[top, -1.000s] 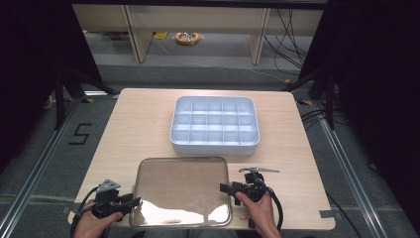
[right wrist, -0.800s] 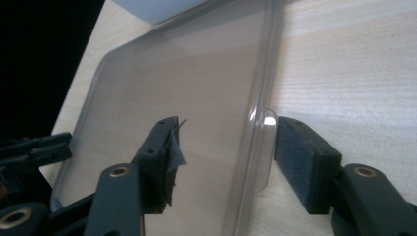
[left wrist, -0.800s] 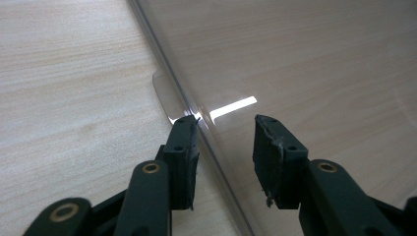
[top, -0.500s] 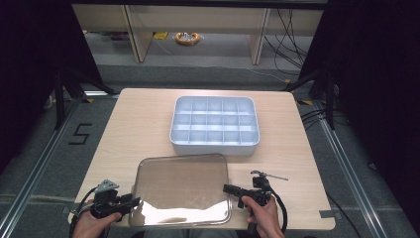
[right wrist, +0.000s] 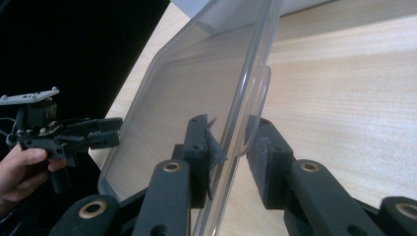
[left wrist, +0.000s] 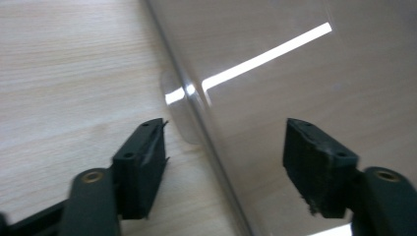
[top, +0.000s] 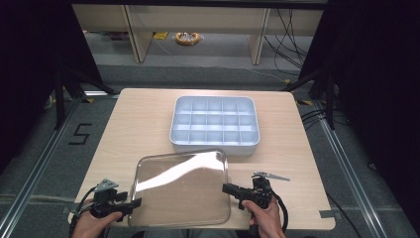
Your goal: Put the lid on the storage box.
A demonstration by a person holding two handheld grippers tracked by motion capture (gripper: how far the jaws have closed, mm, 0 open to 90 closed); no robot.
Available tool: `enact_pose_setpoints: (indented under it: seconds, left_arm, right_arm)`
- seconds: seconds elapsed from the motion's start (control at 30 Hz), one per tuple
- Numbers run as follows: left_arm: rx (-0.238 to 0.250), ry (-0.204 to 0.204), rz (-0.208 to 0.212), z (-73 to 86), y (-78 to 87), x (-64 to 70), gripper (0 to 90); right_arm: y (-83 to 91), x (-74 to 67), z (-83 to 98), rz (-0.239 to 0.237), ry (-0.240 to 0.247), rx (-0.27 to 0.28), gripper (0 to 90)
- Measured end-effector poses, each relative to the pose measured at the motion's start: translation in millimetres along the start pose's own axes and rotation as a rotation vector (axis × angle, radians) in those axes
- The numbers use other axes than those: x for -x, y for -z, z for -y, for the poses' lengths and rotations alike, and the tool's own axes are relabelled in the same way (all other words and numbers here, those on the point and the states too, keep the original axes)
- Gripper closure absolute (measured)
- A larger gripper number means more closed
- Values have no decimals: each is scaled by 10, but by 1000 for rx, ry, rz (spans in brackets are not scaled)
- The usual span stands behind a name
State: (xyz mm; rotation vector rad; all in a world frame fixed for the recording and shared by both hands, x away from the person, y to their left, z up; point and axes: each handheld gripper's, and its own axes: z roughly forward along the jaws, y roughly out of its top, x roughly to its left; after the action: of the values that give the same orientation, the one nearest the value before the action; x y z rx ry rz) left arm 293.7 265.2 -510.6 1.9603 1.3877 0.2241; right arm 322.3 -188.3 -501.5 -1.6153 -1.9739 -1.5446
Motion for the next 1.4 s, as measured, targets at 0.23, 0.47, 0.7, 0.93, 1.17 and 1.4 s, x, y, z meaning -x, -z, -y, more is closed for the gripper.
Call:
enact_pose_setpoints:
  seconds: [0.23, 0.47, 0.7, 0.93, 1.17, 1.4]
  left_arm:
    - [32, 70, 59, -63, -55, -85, 266]
    - [64, 173, 130, -158, -137, -158, 364]
    - [111, 195, 112, -161, -73, -147, 519]
    - [196, 205, 97, -162, 71, -34, 602]
    - [261, 163, 63, -233, 253, 104, 671]
    - [292, 122, 52, -407, 373, 228, 702]
  right_arm:
    - [15, 6, -52, -37, 36, -2, 725]
    - [4, 16, -94, -39, 50, -11, 725]
    - [2, -66, -137, 71, 71, -44, 691]
    - [87, -150, -159, 115, 94, -51, 692]
    - [186, -190, -194, 132, 110, -35, 713]
    - [328, -226, -312, 134, 182, 20, 726]
